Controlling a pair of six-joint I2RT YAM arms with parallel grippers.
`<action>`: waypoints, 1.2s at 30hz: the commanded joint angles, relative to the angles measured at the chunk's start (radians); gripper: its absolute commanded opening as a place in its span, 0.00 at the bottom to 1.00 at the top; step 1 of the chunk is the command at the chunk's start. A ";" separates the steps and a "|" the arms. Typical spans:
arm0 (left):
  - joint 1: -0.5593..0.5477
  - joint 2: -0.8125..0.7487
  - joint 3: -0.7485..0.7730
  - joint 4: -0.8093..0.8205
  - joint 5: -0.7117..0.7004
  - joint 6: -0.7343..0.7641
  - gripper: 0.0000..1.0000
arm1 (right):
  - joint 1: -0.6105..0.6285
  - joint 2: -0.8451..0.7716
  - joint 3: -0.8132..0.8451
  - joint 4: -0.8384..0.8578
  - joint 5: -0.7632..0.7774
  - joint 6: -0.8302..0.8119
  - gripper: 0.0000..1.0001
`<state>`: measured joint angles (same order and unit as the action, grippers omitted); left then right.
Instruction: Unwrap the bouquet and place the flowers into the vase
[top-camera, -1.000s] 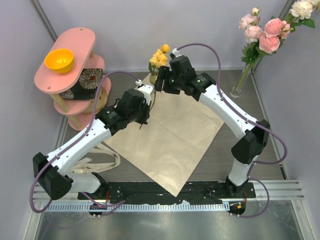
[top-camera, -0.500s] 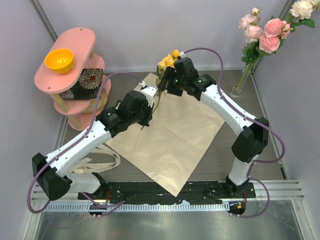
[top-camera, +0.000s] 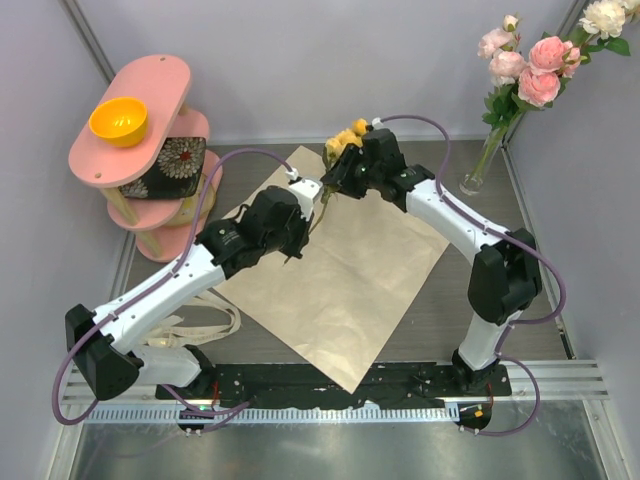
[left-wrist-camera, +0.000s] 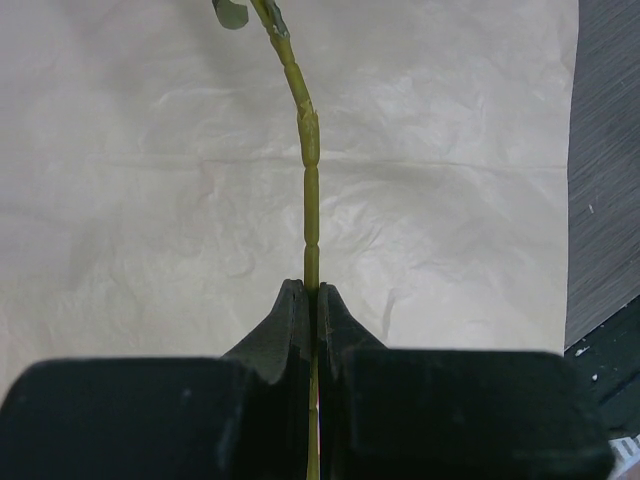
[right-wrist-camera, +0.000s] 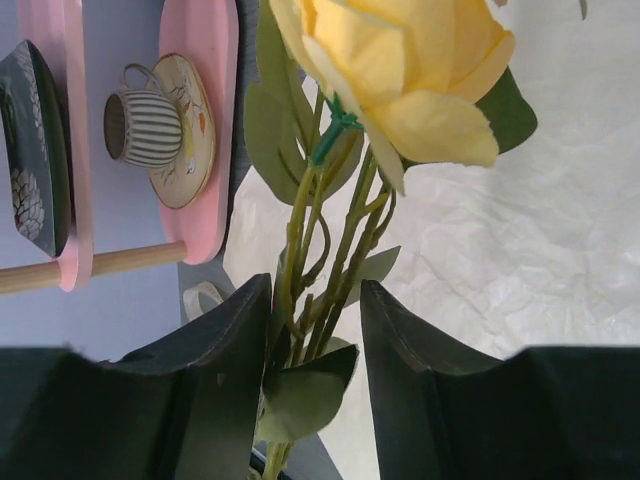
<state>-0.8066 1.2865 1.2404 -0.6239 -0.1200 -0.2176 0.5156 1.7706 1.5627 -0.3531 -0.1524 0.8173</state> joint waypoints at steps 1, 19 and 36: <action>-0.016 -0.030 0.004 0.058 -0.006 0.026 0.00 | -0.023 -0.080 -0.079 0.203 -0.084 0.100 0.46; -0.055 -0.032 0.007 0.047 0.007 0.037 0.00 | -0.108 -0.267 -0.285 0.439 -0.029 0.069 0.04; -0.065 -0.131 0.028 0.046 0.243 0.018 0.73 | -0.124 -0.878 -0.432 0.235 0.537 -0.599 0.01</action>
<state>-0.8696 1.2247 1.2690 -0.6250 0.0532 -0.1928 0.3946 0.9913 1.0939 -0.0059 0.0059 0.4408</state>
